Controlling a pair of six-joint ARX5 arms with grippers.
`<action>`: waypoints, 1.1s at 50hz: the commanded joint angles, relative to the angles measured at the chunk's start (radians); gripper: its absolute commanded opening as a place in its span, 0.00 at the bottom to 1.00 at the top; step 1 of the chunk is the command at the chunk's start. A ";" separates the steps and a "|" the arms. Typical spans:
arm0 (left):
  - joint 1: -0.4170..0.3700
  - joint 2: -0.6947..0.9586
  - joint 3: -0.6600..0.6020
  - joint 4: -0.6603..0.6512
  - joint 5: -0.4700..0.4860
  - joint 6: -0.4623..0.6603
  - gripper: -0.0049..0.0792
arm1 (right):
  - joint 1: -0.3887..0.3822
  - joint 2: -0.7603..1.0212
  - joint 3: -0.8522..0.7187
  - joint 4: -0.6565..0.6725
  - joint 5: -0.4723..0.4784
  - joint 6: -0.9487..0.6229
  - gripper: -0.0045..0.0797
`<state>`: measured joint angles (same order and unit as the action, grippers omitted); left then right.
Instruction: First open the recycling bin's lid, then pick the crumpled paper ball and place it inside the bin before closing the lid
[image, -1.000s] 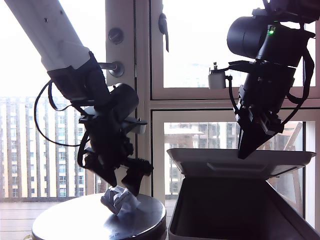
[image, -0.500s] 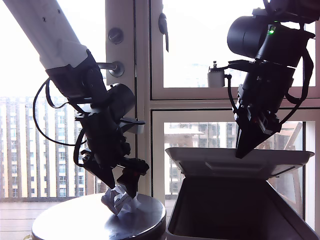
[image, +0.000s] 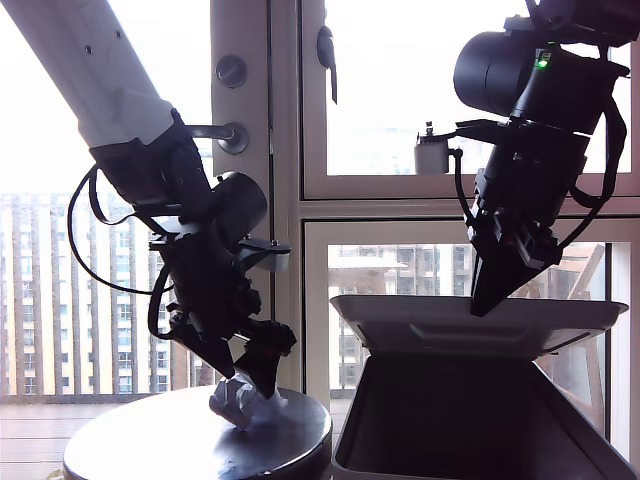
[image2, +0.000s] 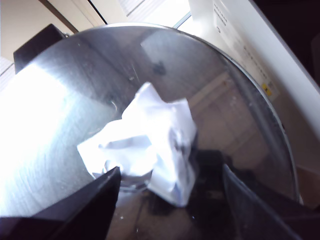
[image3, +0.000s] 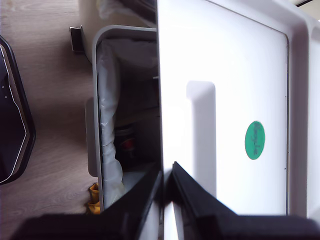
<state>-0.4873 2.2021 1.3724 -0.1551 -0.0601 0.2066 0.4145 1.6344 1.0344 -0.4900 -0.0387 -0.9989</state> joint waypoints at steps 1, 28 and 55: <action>0.008 0.049 -0.006 0.008 0.003 0.011 0.76 | 0.006 -0.002 0.008 0.022 -0.005 0.008 0.04; 0.021 0.094 0.002 0.021 0.002 0.011 0.33 | 0.006 -0.002 0.009 0.026 -0.007 0.008 0.04; 0.021 0.051 0.011 -0.094 0.003 0.011 0.03 | 0.006 -0.002 0.009 0.029 -0.008 0.010 0.04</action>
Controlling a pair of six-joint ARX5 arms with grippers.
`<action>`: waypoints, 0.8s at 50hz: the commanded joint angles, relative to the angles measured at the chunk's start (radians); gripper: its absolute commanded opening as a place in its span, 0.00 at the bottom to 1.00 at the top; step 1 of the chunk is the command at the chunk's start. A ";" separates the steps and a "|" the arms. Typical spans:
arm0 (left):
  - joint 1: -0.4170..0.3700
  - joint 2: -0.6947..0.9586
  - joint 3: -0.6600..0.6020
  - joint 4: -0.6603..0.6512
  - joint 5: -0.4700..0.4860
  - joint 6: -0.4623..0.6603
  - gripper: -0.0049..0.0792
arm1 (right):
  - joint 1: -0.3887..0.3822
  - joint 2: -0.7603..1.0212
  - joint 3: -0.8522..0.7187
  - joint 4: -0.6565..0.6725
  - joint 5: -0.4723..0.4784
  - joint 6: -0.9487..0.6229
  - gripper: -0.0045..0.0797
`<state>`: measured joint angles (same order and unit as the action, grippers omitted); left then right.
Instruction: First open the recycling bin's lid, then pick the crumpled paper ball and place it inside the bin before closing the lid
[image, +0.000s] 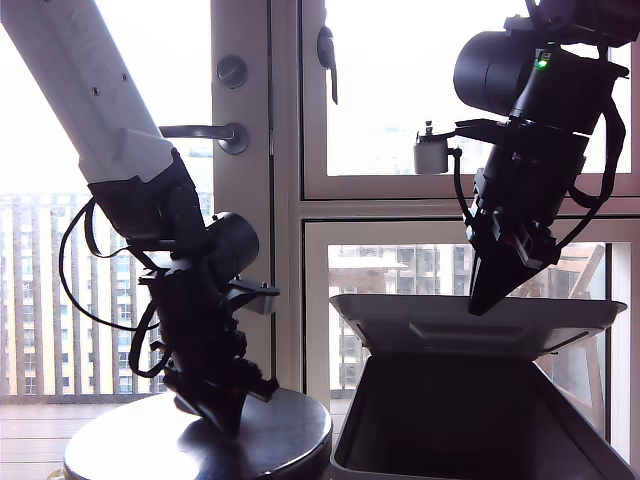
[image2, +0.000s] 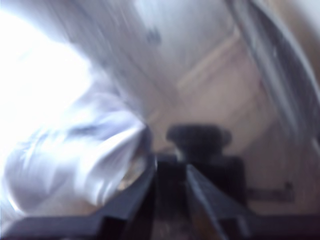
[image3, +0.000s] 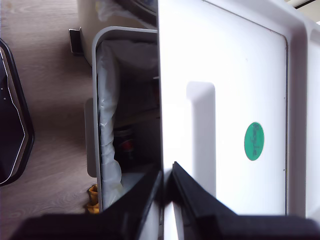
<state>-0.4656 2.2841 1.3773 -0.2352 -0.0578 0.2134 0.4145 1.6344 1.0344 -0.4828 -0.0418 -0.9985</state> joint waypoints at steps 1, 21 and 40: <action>-0.001 -0.037 0.006 -0.024 0.001 0.004 0.03 | 0.006 -0.002 0.009 0.022 -0.005 0.011 0.04; -0.001 -0.243 0.007 -0.121 0.144 -0.031 0.03 | 0.006 -0.002 0.009 0.040 -0.005 0.032 0.04; 0.044 -0.262 0.023 -0.158 0.151 -0.055 0.40 | 0.006 -0.002 0.009 0.049 -0.009 0.032 0.04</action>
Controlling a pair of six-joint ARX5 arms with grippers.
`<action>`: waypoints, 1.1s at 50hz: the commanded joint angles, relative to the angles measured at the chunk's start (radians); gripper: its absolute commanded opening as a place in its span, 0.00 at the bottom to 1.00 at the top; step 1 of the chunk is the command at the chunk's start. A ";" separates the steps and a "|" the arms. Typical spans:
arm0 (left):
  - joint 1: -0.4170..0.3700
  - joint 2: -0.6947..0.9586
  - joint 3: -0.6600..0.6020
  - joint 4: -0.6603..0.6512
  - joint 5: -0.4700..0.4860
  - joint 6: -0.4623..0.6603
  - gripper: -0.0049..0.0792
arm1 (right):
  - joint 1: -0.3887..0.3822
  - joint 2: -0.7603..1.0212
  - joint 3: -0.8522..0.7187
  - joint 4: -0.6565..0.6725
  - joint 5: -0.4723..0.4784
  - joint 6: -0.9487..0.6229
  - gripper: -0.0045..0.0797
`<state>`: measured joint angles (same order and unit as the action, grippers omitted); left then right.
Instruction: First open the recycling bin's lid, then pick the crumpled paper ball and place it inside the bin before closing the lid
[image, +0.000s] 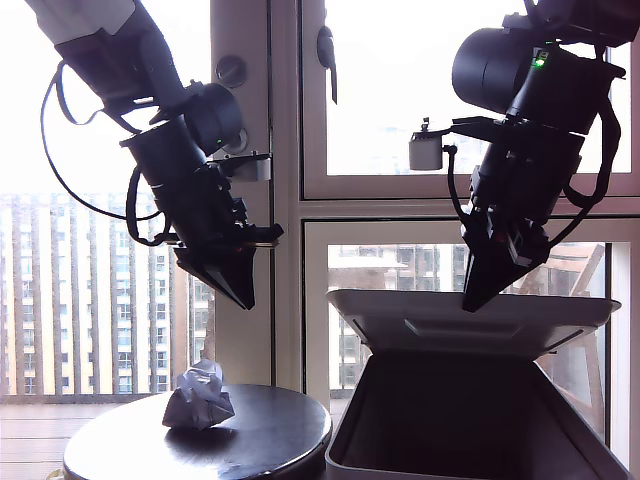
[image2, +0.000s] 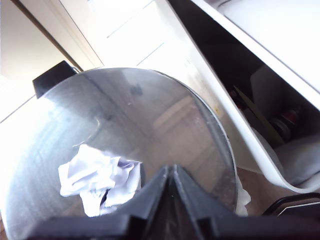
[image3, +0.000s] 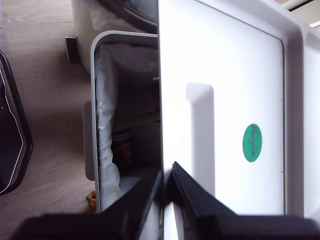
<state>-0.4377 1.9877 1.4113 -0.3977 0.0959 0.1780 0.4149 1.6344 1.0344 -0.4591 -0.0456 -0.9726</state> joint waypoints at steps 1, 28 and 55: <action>0.023 0.035 -0.011 0.006 -0.002 -0.029 0.49 | 0.006 -0.002 0.009 0.027 -0.005 0.006 0.04; 0.193 0.153 -0.011 0.011 0.262 -0.428 0.72 | 0.006 -0.002 0.009 0.045 -0.008 0.006 0.04; 0.205 0.233 -0.011 0.015 0.212 -0.444 0.72 | 0.006 -0.002 0.009 0.050 -0.027 0.007 0.04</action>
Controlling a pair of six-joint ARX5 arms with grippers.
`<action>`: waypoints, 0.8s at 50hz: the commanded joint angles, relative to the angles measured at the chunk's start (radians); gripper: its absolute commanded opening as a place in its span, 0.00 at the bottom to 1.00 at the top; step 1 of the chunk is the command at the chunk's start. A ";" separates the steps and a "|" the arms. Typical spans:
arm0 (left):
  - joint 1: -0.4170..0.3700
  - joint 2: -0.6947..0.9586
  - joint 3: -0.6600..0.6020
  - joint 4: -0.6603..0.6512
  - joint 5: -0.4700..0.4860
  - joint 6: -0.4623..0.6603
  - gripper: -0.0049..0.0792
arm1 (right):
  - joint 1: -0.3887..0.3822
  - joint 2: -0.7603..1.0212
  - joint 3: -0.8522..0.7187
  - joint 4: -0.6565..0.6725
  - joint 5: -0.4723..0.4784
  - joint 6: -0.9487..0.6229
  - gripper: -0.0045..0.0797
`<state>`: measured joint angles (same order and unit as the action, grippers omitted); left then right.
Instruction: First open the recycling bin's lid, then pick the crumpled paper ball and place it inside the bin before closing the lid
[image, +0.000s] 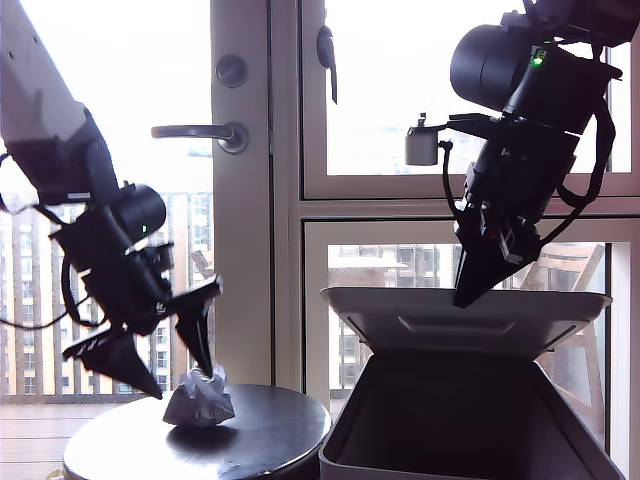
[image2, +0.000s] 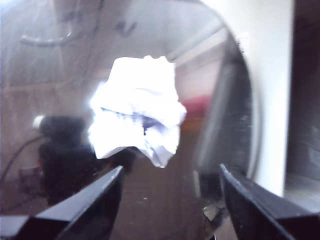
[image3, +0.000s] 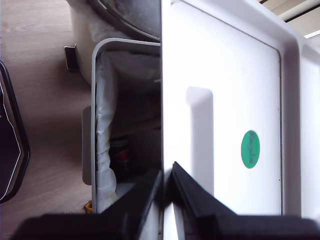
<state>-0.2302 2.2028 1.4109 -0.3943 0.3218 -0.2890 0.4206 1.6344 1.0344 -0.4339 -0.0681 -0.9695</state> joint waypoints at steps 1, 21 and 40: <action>-0.005 0.018 -0.011 0.018 -0.023 0.029 0.72 | 0.000 -0.002 0.009 0.025 -0.005 0.004 0.04; -0.066 0.009 -0.010 -0.058 -0.094 0.529 0.71 | 0.000 -0.002 0.009 0.025 -0.008 0.005 0.04; -0.111 0.009 -0.010 -0.146 -0.422 0.754 0.71 | -0.002 -0.002 0.009 0.026 -0.009 0.005 0.04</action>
<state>-0.3511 2.2101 1.4109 -0.5354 -0.0830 0.4564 0.4206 1.6344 1.0344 -0.4309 -0.0704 -0.9688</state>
